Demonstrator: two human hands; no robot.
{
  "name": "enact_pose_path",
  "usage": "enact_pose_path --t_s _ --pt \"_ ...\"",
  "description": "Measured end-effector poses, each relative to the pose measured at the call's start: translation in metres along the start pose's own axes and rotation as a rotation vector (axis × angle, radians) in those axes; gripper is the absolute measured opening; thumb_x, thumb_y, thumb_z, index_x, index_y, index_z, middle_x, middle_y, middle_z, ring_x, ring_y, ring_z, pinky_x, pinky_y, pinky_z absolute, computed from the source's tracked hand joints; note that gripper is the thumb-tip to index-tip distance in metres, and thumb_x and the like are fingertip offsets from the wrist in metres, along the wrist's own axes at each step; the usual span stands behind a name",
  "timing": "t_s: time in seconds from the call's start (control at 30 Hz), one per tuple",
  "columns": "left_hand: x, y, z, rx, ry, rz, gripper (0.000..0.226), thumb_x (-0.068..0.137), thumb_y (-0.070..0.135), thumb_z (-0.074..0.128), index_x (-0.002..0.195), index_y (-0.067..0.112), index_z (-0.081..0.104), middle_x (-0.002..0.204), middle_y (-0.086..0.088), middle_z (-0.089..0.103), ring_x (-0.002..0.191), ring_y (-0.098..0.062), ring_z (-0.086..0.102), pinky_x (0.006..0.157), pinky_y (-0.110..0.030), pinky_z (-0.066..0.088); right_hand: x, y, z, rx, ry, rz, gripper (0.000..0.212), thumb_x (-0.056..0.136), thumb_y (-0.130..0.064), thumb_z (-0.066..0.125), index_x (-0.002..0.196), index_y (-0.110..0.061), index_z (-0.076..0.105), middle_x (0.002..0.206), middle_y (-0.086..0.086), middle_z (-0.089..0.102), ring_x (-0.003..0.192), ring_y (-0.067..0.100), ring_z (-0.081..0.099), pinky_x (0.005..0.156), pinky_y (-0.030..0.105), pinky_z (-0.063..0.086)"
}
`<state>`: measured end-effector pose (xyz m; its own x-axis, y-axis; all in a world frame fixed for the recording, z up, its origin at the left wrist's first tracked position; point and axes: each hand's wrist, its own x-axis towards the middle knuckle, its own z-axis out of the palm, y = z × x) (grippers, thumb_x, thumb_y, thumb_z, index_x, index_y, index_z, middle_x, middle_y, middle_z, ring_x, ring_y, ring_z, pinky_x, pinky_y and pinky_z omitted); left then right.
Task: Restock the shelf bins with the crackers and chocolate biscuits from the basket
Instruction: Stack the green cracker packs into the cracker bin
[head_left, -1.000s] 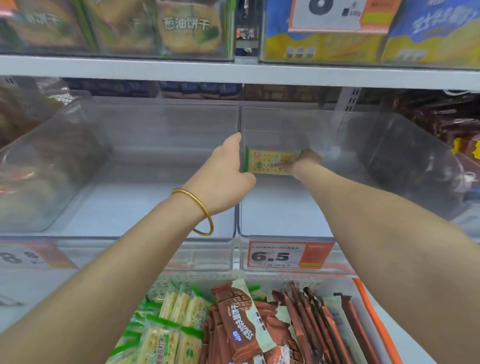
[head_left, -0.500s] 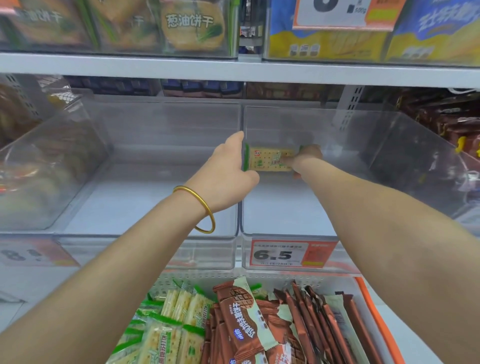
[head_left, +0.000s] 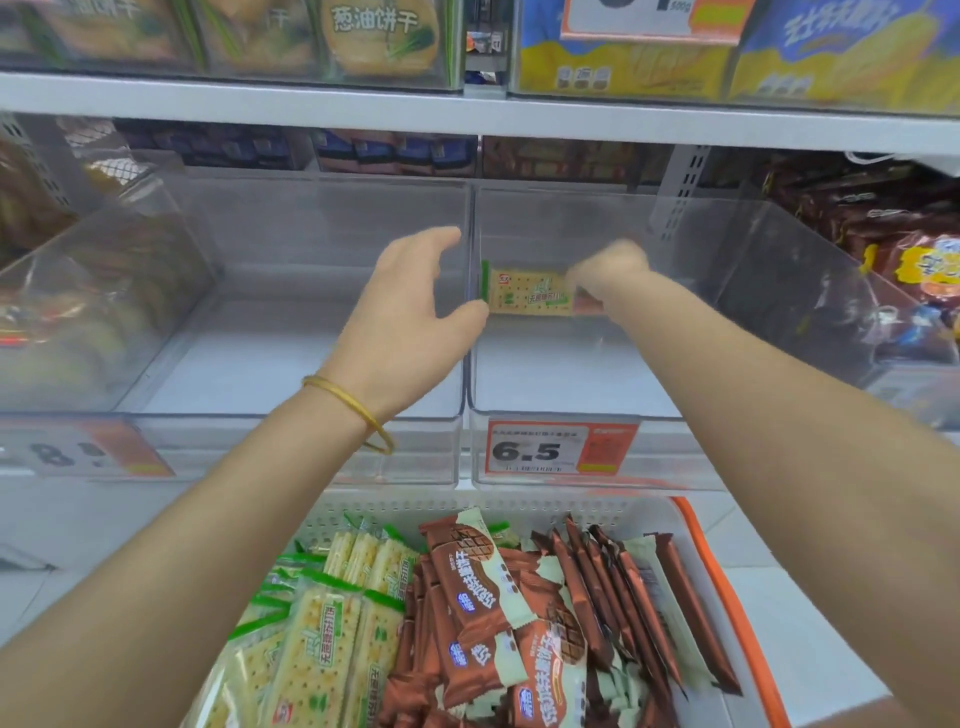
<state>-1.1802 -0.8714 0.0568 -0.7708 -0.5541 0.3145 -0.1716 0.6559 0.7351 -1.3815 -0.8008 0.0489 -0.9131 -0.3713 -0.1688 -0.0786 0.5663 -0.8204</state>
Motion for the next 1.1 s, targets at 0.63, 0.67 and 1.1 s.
enact_pose_path --t_s 0.63,0.67,1.1 --pt "-0.146 -0.154 0.003 0.776 -0.592 -0.256 0.048 0.092 0.035 0.053 0.136 0.022 0.044 0.143 0.000 0.041 0.132 -0.022 0.035 0.106 -0.040 0.035 -0.196 0.152 0.089 -0.402 -0.559 -0.353 0.011 0.089 -0.014 0.061 0.100 -0.013 0.060 0.090 -0.004 0.061 0.077 0.008 0.053 0.059 0.012 0.037" --pt "-0.148 -0.157 0.006 0.812 -0.646 -0.279 0.054 0.091 0.042 0.053 0.139 0.023 0.039 0.146 0.000 0.037 0.133 -0.023 0.033 0.108 -0.041 0.033 -0.195 0.156 0.090 -0.390 -0.553 -0.356 0.011 0.090 -0.013 0.061 0.100 -0.012 0.061 0.086 -0.007 0.059 0.074 0.005 0.052 0.058 0.008 0.037" --pt "-0.150 -0.158 0.020 0.651 -0.579 -0.403 0.067 0.083 0.027 0.071 0.140 0.013 0.039 0.136 -0.009 0.044 0.122 -0.025 0.046 0.103 -0.033 0.038 -0.189 0.166 0.091 -0.257 -0.541 -0.300 0.005 0.091 -0.009 0.058 0.093 -0.013 0.059 0.076 -0.010 0.052 0.079 0.016 0.057 0.072 0.029 0.049"
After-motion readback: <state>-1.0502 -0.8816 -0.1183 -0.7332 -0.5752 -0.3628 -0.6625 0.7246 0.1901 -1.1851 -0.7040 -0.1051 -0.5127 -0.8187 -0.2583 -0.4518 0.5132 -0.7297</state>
